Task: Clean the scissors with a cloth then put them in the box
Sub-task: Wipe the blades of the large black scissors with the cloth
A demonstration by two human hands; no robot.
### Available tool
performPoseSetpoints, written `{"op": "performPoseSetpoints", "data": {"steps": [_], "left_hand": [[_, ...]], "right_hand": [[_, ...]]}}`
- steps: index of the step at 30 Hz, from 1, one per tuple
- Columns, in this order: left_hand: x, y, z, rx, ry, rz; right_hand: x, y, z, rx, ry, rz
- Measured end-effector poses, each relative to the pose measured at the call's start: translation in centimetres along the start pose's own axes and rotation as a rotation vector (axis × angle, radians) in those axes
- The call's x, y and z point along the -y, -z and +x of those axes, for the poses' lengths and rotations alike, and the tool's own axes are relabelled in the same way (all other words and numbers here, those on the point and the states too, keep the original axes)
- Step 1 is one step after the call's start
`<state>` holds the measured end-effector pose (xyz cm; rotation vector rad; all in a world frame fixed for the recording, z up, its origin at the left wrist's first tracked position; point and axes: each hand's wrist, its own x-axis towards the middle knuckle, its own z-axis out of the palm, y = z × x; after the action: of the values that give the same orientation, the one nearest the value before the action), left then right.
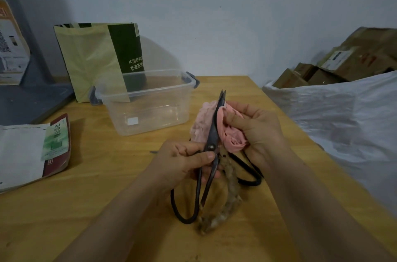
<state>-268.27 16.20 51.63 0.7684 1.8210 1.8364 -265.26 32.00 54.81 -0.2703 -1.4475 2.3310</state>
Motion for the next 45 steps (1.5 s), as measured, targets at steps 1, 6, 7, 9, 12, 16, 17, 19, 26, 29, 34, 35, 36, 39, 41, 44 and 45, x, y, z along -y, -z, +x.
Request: {"op": "performPoseSetpoints", "data": {"steps": [1,6,7,9,12,16,17,19,26,29,34,35,36,39,41,44,45], "left_hand": [[0.0,-0.1,0.0,0.010,0.004,0.015],[-0.2,-0.3,-0.1,0.050,0.036,0.056],[-0.2,-0.3,-0.1,0.053,0.042,0.063],[-0.3,-0.4,-0.1,0.049,0.052,0.072],[-0.5,-0.5,-0.1,0.038,0.060,0.087],[-0.6,-0.6,-0.3,0.053,0.076,0.103],[-0.6,-0.6,-0.4,0.050,0.076,0.103],[-0.7,-0.7,-0.4,0.035,0.072,0.105],[-0.8,-0.7,-0.4,-0.002,0.090,0.078],[-0.7,-0.8,-0.3,0.016,0.122,0.098],[-0.8,-0.8,-0.6,0.069,0.147,0.139],[-0.9,-0.8,-0.7,0.074,0.146,0.139],[-1.0,-0.8,-0.7,0.070,0.145,0.138],[-1.0,-0.4,-0.6,0.006,0.139,0.122],[-1.1,-0.3,-0.7,-0.054,0.126,0.099],[-1.6,-0.4,-0.8,-0.184,0.116,0.008],[-1.8,-0.3,-0.8,-0.230,0.124,-0.041]], "right_hand": [[0.1,0.0,0.1,-0.018,0.004,0.018],[0.4,0.3,0.5,-0.069,-0.023,0.073],[0.4,0.4,0.6,-0.083,-0.016,0.074],[0.5,0.4,0.8,-0.113,0.000,0.075],[0.3,0.1,1.0,-0.150,0.014,0.065],[1.0,0.4,1.3,-0.219,0.060,0.118],[1.4,0.8,1.4,-0.246,0.074,0.152],[1.8,1.7,1.5,-0.275,0.069,0.176],[0.7,1.9,1.3,0.050,-0.242,0.161],[-0.1,1.6,1.6,0.024,-0.219,0.109],[-0.2,2.2,2.7,-0.221,-0.062,0.066],[-0.1,2.8,3.1,-0.282,-0.017,0.042],[0.2,3.4,3.3,-0.301,0.013,0.009],[0.2,3.8,3.3,-0.186,-0.103,-0.189],[-0.2,3.6,3.1,-0.150,-0.141,-0.390],[-0.3,3.3,2.5,-0.288,0.145,-0.835],[-0.1,2.9,1.8,-0.279,0.223,-0.848]]}}
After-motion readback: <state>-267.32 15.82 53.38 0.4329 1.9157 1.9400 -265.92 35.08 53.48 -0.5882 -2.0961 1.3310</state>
